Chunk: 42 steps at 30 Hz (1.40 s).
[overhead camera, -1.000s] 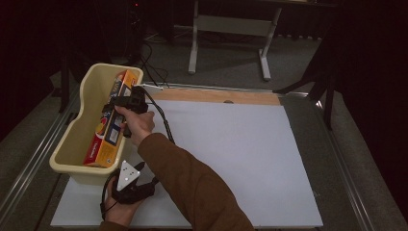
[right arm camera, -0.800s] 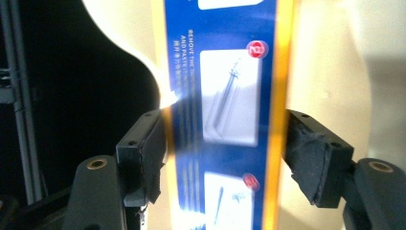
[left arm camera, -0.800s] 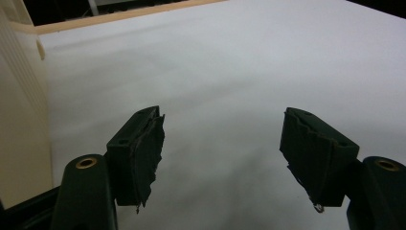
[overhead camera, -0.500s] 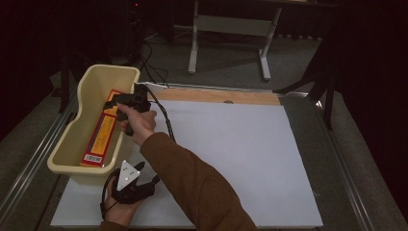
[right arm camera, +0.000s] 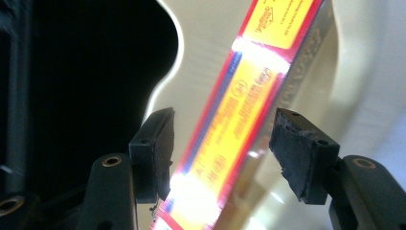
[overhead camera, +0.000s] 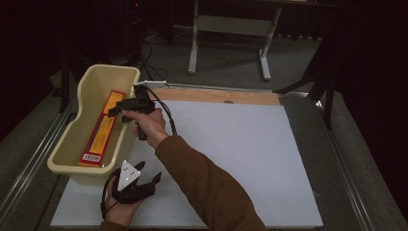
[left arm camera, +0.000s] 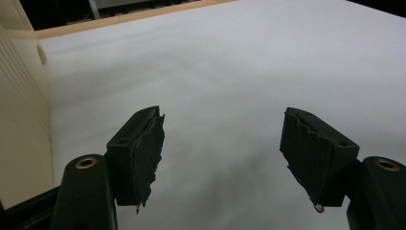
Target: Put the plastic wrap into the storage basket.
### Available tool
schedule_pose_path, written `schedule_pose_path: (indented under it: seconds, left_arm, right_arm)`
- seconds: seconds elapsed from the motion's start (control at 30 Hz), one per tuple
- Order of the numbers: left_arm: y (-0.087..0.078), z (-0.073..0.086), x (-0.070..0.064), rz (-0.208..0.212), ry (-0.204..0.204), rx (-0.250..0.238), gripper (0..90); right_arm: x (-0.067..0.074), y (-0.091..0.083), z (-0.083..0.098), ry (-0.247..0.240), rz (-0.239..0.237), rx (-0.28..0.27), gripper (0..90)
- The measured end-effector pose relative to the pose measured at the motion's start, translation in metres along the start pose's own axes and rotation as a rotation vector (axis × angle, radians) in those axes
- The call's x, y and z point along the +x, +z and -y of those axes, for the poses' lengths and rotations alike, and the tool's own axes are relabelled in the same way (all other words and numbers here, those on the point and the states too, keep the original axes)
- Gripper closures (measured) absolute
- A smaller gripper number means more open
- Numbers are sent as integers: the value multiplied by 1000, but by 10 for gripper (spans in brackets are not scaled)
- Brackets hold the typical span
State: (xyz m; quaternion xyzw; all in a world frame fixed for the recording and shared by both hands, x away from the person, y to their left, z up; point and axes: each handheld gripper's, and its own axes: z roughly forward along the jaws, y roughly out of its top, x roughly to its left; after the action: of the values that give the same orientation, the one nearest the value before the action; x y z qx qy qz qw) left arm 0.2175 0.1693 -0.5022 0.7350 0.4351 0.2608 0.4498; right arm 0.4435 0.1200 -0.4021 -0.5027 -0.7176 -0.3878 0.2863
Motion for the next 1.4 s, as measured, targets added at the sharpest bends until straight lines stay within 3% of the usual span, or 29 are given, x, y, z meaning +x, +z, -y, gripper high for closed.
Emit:
schedule_pose_path:
  seconds: [0.2, 0.3, 0.47, 0.5, 0.53, 0.63, 0.87, 0.93, 0.97, 1.13, 1.27, 1.4]
  left_arm:
    - [1, -1, -1, 0, 10, 3, 311]
    - [3, -2, -2, 1, 18, 4, 311]
    - [4, -3, -4, 5, 30, 7, 311]
    - [4, -3, -4, 5, 30, 7, 311]
    - [4, -3, -4, 6, 31, 5, 310]
    - [5, -4, -5, 5, 32, 6, 310]
    - [5, -4, -6, 2, 40, 10, 310]
    - [5, -4, -6, 1, 41, 11, 310]
    - [6, -4, -5, 1, 41, 13, 310]
    - [7, -4, -5, -4, 46, 15, 308]
    - [7, -4, -5, -9, 44, 18, 307]
    - [7, -4, -3, -14, 41, 19, 307]
  right_arm:
    - [1, -16, 7, -164, 69, 11, 413]
    - [-2, -27, 13, -247, 107, -23, 412]
    - [-11, -47, 21, -345, 169, -55, 431]
    - [-11, -47, 21, -345, 169, -55, 431]
    - [-16, -56, 26, -406, 210, -63, 435]
    - [-23, -69, 32, -498, 272, -98, 446]
    - [-36, -95, 53, -654, 411, -107, 439]
    - [-38, -98, 56, -677, 430, -103, 438]
    - [-40, -105, 65, -709, 475, -95, 437]
    - [-47, -120, 81, -768, 506, -102, 420]
    - [-57, -134, 95, -775, 501, -114, 404]
    - [-71, -151, 109, -784, 533, -133, 399]
